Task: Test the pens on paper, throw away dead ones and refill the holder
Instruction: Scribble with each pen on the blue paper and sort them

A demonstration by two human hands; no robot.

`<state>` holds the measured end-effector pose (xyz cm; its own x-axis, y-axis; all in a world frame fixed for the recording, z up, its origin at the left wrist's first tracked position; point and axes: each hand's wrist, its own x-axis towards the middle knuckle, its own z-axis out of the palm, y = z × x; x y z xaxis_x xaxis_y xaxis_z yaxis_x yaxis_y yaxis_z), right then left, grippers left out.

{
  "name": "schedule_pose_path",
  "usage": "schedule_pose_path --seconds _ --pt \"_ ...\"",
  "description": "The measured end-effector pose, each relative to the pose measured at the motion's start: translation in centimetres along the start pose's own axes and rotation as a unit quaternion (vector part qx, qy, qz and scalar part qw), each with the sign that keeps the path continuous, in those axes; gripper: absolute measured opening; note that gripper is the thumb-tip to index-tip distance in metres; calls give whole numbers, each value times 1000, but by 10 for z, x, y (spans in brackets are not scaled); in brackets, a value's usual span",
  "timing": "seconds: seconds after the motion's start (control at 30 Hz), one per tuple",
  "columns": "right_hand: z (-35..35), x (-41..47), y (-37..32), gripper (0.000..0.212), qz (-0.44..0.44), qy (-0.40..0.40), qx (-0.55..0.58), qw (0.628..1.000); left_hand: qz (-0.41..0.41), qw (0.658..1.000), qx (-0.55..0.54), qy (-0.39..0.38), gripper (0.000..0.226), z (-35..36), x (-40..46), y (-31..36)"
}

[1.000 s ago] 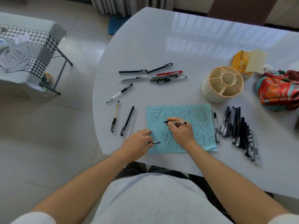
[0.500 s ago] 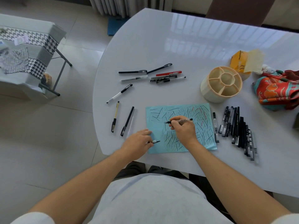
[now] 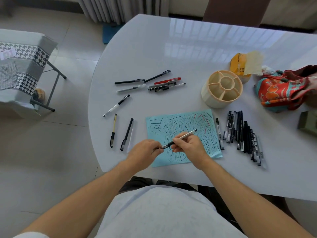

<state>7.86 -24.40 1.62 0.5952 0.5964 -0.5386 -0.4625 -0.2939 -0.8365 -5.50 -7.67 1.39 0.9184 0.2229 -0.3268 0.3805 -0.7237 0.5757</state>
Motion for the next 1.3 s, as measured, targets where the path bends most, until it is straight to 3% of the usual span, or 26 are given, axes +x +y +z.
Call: schedule_pose_path --seconds 0.13,0.4,0.57,0.67,0.73,0.87,1.0,1.17,1.3 --pt "4 3 6 5 1 7 -5 1000 -13 999 27 -26 24 -4 5 11" --pt "36 11 9 15 6 43 -37 998 -53 998 18 12 31 -14 -4 5" --pt "59 34 -12 14 41 -26 -96 994 -100 994 -14 30 26 -30 -8 -11" --pt "77 53 -23 24 52 -75 -167 982 -140 990 -6 30 33 -40 -11 -26" --pt "87 71 -33 31 48 -51 -189 980 -182 982 -4 53 36 -44 -16 -42" --pt "95 114 -56 15 -11 59 -256 965 -244 965 -13 94 35 -47 -29 -81" --pt "118 152 -72 15 -112 36 -408 905 -293 947 -73 110 13 -48 -34 -102" --pt "174 190 -78 35 -242 -77 -563 786 -308 947 -56 66 26 -47 -30 -110" --pt "202 214 -75 39 -264 -144 -674 675 -310 948 -45 63 27 -46 -27 -114"
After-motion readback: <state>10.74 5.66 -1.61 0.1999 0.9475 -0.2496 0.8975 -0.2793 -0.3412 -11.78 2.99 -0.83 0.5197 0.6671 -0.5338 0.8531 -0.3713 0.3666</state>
